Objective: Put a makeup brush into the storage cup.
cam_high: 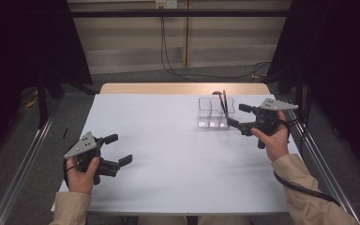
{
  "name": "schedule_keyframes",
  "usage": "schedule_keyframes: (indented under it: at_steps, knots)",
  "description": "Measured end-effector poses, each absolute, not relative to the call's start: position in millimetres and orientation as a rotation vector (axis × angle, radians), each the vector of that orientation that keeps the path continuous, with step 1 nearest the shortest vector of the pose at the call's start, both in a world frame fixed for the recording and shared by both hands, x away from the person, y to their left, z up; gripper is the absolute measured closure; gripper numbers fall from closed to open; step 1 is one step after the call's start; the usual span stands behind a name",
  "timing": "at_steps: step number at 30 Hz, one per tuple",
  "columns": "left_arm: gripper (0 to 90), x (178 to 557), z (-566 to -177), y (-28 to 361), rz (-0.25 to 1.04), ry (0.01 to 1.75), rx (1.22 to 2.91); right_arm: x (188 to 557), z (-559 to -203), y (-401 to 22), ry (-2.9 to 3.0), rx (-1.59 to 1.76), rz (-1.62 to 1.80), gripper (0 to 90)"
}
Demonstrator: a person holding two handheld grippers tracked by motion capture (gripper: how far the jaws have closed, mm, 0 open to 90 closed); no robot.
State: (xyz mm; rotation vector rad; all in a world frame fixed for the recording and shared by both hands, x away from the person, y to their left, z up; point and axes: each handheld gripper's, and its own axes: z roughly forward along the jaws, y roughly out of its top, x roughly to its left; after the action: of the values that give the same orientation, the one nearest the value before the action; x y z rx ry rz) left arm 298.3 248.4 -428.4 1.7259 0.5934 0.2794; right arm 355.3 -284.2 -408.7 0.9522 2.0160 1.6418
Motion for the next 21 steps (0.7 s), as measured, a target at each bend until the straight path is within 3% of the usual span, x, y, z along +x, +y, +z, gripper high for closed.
schedule_keyframes:
  at_steps: [21]
  knots:
    - [0.0, 298, -429, 248, 0.282, 0.588, 1.735, 336, -414, -287, 2.040, 0.918, 1.616, 11.4]
